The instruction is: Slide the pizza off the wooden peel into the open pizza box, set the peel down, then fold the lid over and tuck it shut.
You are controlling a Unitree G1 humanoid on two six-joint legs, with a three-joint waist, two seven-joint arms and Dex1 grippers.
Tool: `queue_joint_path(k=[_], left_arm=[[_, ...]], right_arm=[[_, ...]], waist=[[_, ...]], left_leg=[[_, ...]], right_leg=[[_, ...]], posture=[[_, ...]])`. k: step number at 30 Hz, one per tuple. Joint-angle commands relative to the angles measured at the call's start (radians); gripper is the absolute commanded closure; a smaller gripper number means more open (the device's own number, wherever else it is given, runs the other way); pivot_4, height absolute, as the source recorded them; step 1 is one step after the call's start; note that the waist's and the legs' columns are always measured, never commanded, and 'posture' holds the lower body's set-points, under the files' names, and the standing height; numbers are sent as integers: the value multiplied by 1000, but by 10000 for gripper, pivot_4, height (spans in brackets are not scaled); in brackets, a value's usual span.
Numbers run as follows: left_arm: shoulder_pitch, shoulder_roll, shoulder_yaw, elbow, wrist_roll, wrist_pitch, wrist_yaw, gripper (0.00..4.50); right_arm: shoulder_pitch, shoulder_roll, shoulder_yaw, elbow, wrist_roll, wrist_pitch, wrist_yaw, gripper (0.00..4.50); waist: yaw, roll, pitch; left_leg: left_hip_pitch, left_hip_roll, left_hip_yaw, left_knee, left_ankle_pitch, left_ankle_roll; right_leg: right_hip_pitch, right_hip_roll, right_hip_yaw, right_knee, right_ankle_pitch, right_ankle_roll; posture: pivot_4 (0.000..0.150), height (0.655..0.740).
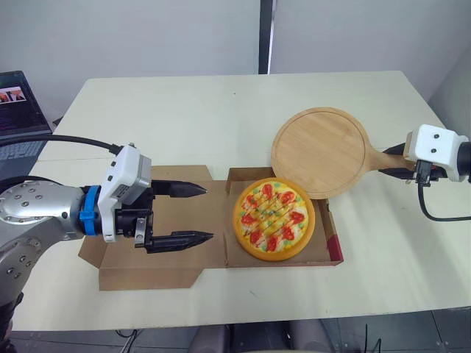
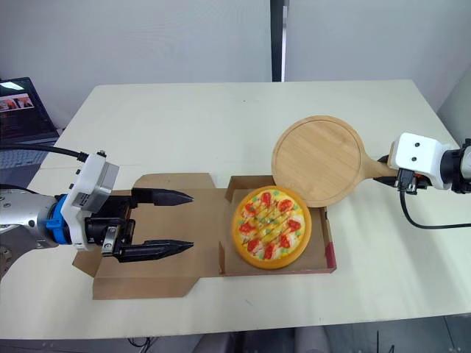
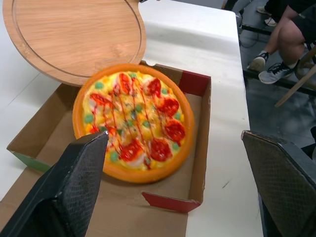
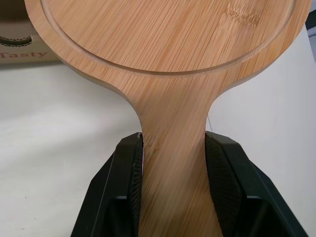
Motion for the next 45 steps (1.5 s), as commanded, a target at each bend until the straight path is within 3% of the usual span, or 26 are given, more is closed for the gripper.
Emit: queue_joint_path(k=[1,6,11,17,22,33,45], left_arm=[[3,0,10,1,13,-27,-11,0],[10,-3,15,1,17,-33,-18,0],[10,-11,3,3,20,-44,-21,0],[28,-12,2,-6,12,-44,-26,0],[27,-33,-27,-14,8,-46,-15,0],[-17,-103,-79,-20,10,-67,17,0],[-157,-178,-135,-11,-44,-45,58,0]], right_arm=[[-58,-26,-77,21,-9,-33,-44,29455],[-59,-68,-137,87,-2,-16,-59,29455],[116,-82,-316,95,52,101,-66,29455],[498,44,-620,-134,87,295,-87,29455],[693,228,-704,-284,99,410,-183,29455],[679,469,-651,-363,169,667,-453,29455],[710,545,-655,-390,248,768,-578,29455]], waist=[[0,0,0],[0,0,0],[7,0,0],[12,1,-1],[3,3,-2],[1,2,-2],[4,2,-3]], left_leg=[[0,0,0,0,0,0],[0,0,1,0,0,0],[0,0,0,0,0,0],[2,0,2,0,0,0],[4,1,4,2,0,1],[9,2,11,10,-2,4],[10,2,11,12,-4,6]], right_leg=[[0,0,0,0,0,0],[0,0,1,0,0,0],[1,0,0,0,0,0],[2,1,2,1,0,0],[4,3,6,3,1,1],[5,9,19,6,3,4],[5,9,20,12,3,4]], posture=[[1500,7400],[1500,7400],[1500,7400],[1500,7400],[1500,7400],[1500,7400],[1500,7400]])
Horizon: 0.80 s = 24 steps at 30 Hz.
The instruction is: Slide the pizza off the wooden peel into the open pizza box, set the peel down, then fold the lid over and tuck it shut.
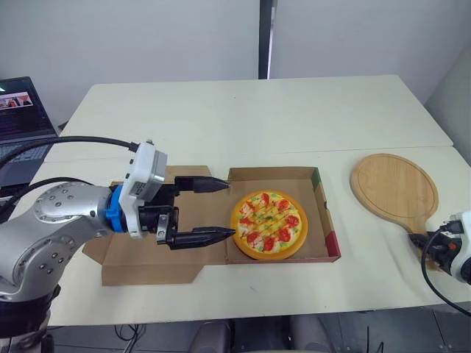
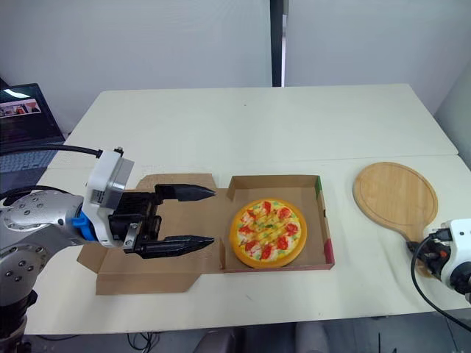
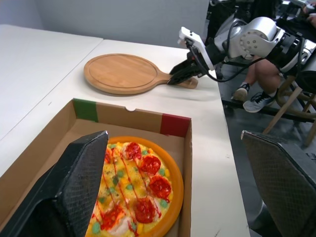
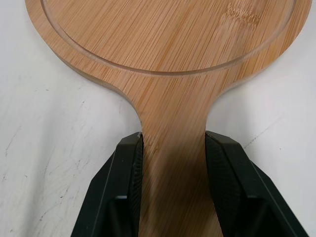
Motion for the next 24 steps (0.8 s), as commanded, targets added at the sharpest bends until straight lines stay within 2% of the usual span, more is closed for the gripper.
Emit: queue_joint_path(k=[1,4,5,7,12,17,20,24], left_arm=[[-53,-21,-24,-5,-20,-7,7,0],[-92,-45,-47,3,-12,-7,24,0],[-99,-50,-51,4,-9,-6,27,0],[-108,-59,-58,7,-5,-8,34,0],[-122,-76,-71,22,19,-19,47,0],[-113,-80,-57,37,46,-30,67,0],[-93,-77,-45,48,85,-47,83,0],[-53,-97,-12,55,137,-94,136,0]], right_arm=[[-1,4,-28,-25,40,39,-28,29455],[1,4,-24,-20,54,49,-43,29455],[3,2,-26,-21,58,49,-46,22331],[17,0,-38,-29,75,48,-37,17515],[103,-47,-88,-78,126,32,29,154],[136,-105,-132,-115,145,-30,76,154],[83,-131,-141,-138,205,-11,88,154],[-41,-197,-63,-169,281,10,122,154]], waist=[[0,-1,0],[1,-2,-1],[1,-2,-1],[0,-2,-1],[6,-2,-1],[3,-2,-1],[-4,-3,-1],[-6,-3,-1]], left_leg=[[0,0,0,0,0,0],[0,0,-1,0,0,0],[0,0,-1,0,0,0],[0,0,0,0,0,0],[0,0,-1,0,0,0],[2,0,0,0,0,0],[4,1,0,0,0,1],[10,1,0,-1,-2,3]], right_leg=[[0,0,0,0,0,0],[0,0,0,0,0,0],[0,0,0,0,0,0],[0,0,0,0,0,0],[1,0,0,0,0,0],[3,0,0,0,0,0],[5,1,0,-1,0,0],[12,2,0,-3,-1,0]], posture=[[1500,7400],[1500,7400],[1500,7400],[1500,7400],[1500,7400],[1500,7400],[1500,7400],[1500,7400]])
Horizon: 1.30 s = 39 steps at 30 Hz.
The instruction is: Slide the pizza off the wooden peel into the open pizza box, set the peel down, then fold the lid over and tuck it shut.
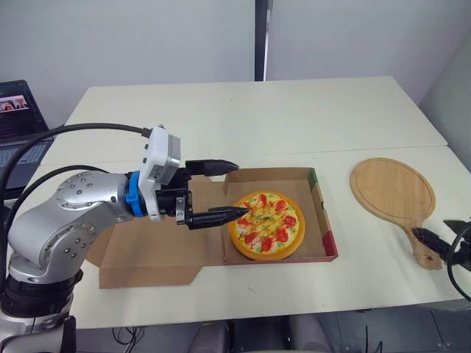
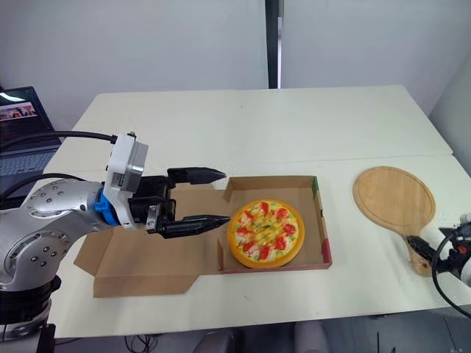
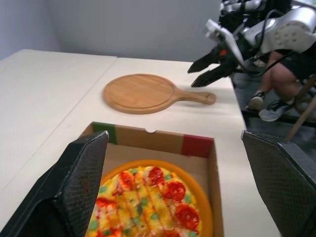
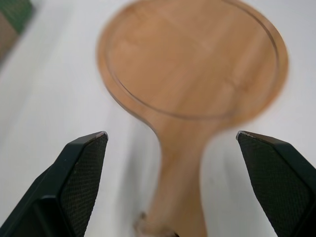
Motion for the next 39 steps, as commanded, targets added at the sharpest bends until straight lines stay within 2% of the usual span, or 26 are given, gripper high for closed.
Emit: queue_joint_path(k=[1,7,10,14,19,23,27,30,33,34,39], left_arm=[[36,-16,62,-13,37,-52,48,0],[208,-33,194,-62,36,-65,130,0],[297,-38,247,-76,69,-94,152,0],[481,-45,383,-111,6,-47,167,0],[671,-120,600,-127,-246,49,308,0],[889,-208,741,-115,-628,81,512,0],[1096,-302,781,-110,-867,45,652,0],[1218,-362,766,-99,-971,24,729,0],[1297,-400,723,-70,-1011,28,759,0],[1312,-415,704,-61,-1015,27,773,0],[1324,-482,590,-59,-1079,-14,880,0]], right_arm=[[-111,-58,55,-49,58,-16,28,154],[-296,-124,282,-20,1,-188,102,154],[-373,-150,376,-10,15,-197,160,154],[-559,-150,553,17,17,-190,234,154],[-739,-111,714,54,4,-195,310,154],[-828,-69,800,63,-6,-189,339,154],[-864,-31,835,62,11,-181,363,154],[-879,-9,854,60,16,-181,379,154],[-890,4,866,56,17,-178,391,154],[-894,8,867,55,18,-175,394,154],[-913,9,869,51,23,-163,409,154]], waist=[[1,-1,0],[2,-1,1],[3,-1,1],[-1,-1,1],[2,-2,1],[3,-3,2],[9,-4,1],[10,-4,1],[10,-4,1],[10,-4,1],[11,-4,2]], left_leg=[[0,0,0,0,0,0],[-1,0,-2,0,0,-1],[-1,1,-2,0,-1,-1],[-2,1,-1,0,-1,-1],[-2,2,-3,0,-2,-1],[-2,7,-6,0,-3,-1],[-2,11,-5,1,-4,-2],[-2,11,-2,1,-4,-2],[-1,12,0,1,-4,-2],[-1,12,0,1,-4,-2],[-1,12,1,1,-4,-2]], right_leg=[[0,0,0,0,0,0],[1,0,-2,-4,0,0],[2,0,-2,-8,1,1],[2,0,-2,-11,1,2],[2,0,-3,-11,1,2],[2,0,-3,-12,1,2],[2,0,-3,-12,1,2],[2,1,-4,-13,1,1],[3,2,-4,-13,0,0],[3,2,-4,-12,-3,-4],[2,3,-4,-13,-3,-5]], posture=[[1500,7400],[1500,7400],[1500,7400],[1500,7400],[1500,7400],[1500,7400],[1500,7400],[1500,7400],[1500,7400],[1500,7400],[1500,7400]])
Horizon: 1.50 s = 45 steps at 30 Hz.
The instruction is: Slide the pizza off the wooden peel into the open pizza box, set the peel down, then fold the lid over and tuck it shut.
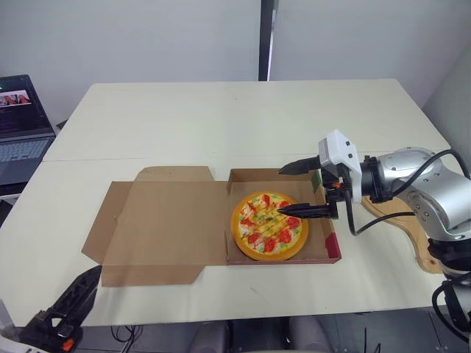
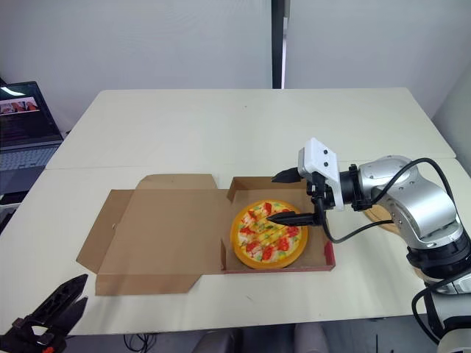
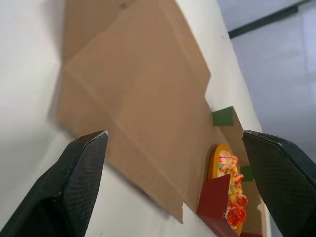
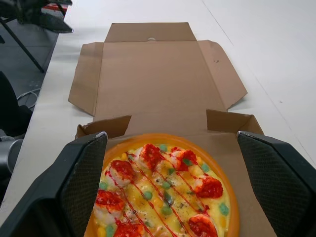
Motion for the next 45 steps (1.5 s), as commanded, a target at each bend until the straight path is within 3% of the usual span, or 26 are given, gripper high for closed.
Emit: queue_joint_path(k=[1,9,27,30,37,38,42,45], left_arm=[[9,-20,-78,-14,-47,-35,83,0],[-37,-78,-169,-4,-17,-120,170,0],[-177,-139,-223,50,82,-210,171,0],[-182,-156,-226,43,93,-229,184,6263],[-220,-167,-249,31,120,-249,207,27786],[-225,-166,-250,30,122,-250,211,32447],[-237,-163,-255,22,126,-253,227,42974],[-237,-158,-252,26,125,-254,226,44168]], right_arm=[[-36,-3,-18,-26,21,4,19,154],[-62,-7,-19,-39,33,28,46,154],[-149,53,33,-14,51,31,104,154],[-145,54,35,-9,45,27,106,0],[-141,49,31,-8,42,29,108,0],[-140,49,31,-8,42,30,108,0],[-137,45,28,-12,43,34,107,0],[-135,42,26,-14,44,36,105,0]], waist=[[0,0,0],[0,0,0],[18,1,-1],[17,1,-1],[17,0,0],[17,0,0],[17,0,0],[17,0,0]], left_leg=[[0,0,0,0,0,0],[0,-1,1,0,0,-1],[1,-1,1,0,-1,-1],[1,-1,1,0,-1,-2],[0,0,0,0,-1,-2],[0,0,0,0,-1,-2],[0,0,0,0,-1,-3],[0,0,0,0,-1,-3]], right_leg=[[0,0,0,0,0,0],[0,1,0,0,0,0],[0,4,0,0,0,-1],[0,4,0,0,0,-1],[0,5,0,-1,0,0],[0,5,0,-1,0,0],[-1,5,0,-1,0,0],[-1,5,0,-1,0,0]], posture=[[1500,7400],[1500,7400],[1500,7400],[1500,7400],[1500,7400],[1500,7400],[1500,7400],[1500,7400]])
